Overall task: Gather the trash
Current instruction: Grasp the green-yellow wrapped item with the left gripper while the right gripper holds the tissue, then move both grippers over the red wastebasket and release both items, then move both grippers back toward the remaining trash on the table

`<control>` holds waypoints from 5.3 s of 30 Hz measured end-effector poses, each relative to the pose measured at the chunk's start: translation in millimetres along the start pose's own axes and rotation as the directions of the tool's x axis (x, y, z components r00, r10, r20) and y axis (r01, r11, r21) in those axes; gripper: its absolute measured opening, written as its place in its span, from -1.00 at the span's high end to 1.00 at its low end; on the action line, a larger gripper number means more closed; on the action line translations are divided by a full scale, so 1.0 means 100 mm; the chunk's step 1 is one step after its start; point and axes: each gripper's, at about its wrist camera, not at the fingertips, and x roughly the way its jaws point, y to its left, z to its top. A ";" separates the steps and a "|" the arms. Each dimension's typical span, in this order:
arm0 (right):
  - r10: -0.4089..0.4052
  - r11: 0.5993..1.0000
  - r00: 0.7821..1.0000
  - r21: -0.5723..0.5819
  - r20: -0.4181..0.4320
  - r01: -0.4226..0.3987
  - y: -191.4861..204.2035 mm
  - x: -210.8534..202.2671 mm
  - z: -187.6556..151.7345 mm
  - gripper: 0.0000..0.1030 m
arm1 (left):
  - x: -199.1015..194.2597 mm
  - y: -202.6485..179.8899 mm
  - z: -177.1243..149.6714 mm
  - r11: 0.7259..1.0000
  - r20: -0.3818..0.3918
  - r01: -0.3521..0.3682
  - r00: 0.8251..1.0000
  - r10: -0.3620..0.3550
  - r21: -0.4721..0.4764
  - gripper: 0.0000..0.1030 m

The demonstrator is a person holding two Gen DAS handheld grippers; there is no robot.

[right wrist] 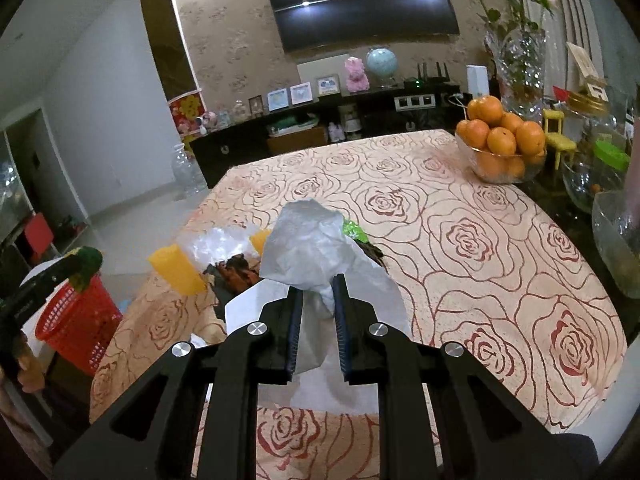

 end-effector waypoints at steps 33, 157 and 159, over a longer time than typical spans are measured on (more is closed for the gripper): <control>0.331 0.907 0.942 -0.257 -0.052 -0.333 2.35 0.31 0.60 0.69 | -0.54 1.61 -0.02 0.934 0.030 -0.304 0.949 0.315 -0.190 0.68; -0.103 0.995 0.994 0.009 -0.043 0.103 -0.07 0.41 0.07 -0.86 | 0.72 -0.14 0.00 0.982 -0.088 -0.078 0.992 0.094 0.172 -0.60; -0.095 0.995 0.994 0.009 -0.046 0.096 -0.06 0.41 0.07 -0.86 | 0.86 -0.23 0.00 0.981 -0.099 -0.052 0.993 0.072 0.189 -0.60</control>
